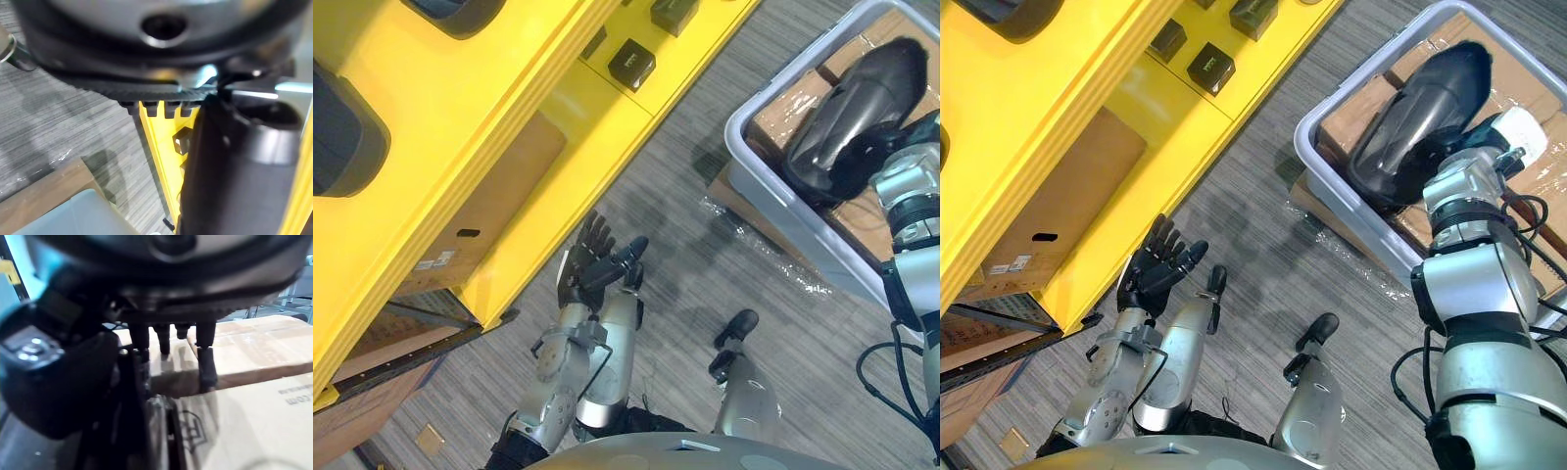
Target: Walk over and take three plastic housings, then place them on the shelf
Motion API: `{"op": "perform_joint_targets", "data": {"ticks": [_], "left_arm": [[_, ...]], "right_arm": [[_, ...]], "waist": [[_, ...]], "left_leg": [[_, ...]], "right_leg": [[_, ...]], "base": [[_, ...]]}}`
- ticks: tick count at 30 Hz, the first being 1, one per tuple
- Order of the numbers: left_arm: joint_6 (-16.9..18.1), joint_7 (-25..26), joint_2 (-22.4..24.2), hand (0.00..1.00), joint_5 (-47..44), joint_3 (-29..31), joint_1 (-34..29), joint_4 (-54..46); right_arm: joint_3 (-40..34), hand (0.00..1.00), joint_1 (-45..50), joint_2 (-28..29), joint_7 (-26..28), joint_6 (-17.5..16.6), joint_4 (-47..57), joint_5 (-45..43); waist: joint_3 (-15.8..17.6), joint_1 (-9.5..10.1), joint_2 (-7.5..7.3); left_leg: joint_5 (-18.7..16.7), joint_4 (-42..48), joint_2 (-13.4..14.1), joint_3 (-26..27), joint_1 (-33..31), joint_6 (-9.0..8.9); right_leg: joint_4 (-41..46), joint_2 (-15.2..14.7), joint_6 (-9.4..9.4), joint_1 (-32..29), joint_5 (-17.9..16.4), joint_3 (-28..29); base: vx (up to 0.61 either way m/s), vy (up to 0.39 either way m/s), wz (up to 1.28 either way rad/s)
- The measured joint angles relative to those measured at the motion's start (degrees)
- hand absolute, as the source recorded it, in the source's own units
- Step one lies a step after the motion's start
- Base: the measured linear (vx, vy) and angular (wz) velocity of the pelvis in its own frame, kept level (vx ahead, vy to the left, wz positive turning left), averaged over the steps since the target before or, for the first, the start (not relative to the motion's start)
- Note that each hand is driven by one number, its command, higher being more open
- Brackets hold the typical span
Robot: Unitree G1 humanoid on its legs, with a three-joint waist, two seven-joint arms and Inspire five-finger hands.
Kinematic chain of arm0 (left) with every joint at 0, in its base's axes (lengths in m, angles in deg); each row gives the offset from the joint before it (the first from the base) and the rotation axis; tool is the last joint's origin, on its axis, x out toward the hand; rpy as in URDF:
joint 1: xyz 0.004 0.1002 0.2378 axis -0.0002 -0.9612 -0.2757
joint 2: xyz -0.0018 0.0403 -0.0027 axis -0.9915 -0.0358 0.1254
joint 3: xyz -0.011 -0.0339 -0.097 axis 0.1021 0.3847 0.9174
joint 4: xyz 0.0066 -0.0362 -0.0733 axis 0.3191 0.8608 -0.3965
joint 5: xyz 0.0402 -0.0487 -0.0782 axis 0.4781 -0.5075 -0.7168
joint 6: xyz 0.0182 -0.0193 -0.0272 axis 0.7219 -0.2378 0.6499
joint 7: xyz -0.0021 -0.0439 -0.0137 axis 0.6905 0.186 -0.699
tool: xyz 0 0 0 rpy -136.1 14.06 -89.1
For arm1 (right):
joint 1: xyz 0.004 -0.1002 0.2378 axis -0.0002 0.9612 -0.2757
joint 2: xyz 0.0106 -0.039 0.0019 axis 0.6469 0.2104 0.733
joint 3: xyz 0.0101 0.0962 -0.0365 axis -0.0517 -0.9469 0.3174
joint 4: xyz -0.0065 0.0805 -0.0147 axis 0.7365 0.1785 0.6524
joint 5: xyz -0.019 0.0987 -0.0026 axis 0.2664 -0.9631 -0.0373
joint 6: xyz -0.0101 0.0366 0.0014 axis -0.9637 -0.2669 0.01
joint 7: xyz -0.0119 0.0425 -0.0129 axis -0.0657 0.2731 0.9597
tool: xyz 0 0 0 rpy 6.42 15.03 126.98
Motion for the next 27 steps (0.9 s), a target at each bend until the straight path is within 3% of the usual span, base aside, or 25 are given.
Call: {"op": "perform_joint_targets", "data": {"ticks": [5,13,20,23,27], "left_arm": [[-0.06,-1.64,-1.15,1.0,-0.01,2.89,-4.1,-4.38],[-0.18,-3.9,-2.47,1.0,0.33,5.52,-5.84,-7.61],[-0.2,-5.61,-2.68,1.0,5.34,7.48,-5.64,-10.44],[-2.43,-5.8,-3.53,1.0,10.81,7.5,-2.78,-10.45],[-6.18,-6.85,-5.6,1.0,11.96,6.95,3.97,-10.3]], "right_arm": [[-0.48,0.0,4.28,0.33,0.86,-0.54,2.06,1.76],[-5.72,0.0,11.79,2.98,-5.67,-5.37,7.35,1.66],[-8.38,0.0,18.45,5.34,-11.3,-6.22,22.48,2.05],[-8.45,0.0,19.98,6.73,-11.5,-6.49,25.75,4.05],[-8.49,0.0,20.87,7.21,-11.71,-7.9,27.99,7.17]], "waist": [[0.26,0.04,-0.49],[0.77,-1.56,-2.3],[-0.59,-4.69,-5.54],[-2.83,-6.05,-6.84],[-5.91,-7.9,-7.0]], "left_leg": [[0.67,-2.74,0.36,0.09,3.86,-0.55],[4.26,-9.83,0.93,0.72,9.44,-1.5],[7.03,-16.52,1.87,3.4,14.58,-2.29],[7.25,-18.14,2.41,4.91,16.26,-2.56],[7.33,-19.57,2.66,6.75,17.42,-2.67]], "right_leg": [[-0.03,0.29,-0.75,2.74,-0.52,-0.97],[-0.18,0.81,-1.48,4.86,-0.98,-1.33],[-2.19,2.16,-1.68,6.29,-0.89,0.02],[-3.51,2.91,-1.83,6.83,-0.37,1.24],[-5.42,3.4,-1.73,6.85,0.99,2.83]], "base": [[0.02,-0.016,0.02],[0.0,-0.009,-0.02],[-0.01,-0.034,-0.15],[0.04,-0.023,-0.22],[0.05,-0.015,-0.22]]}}
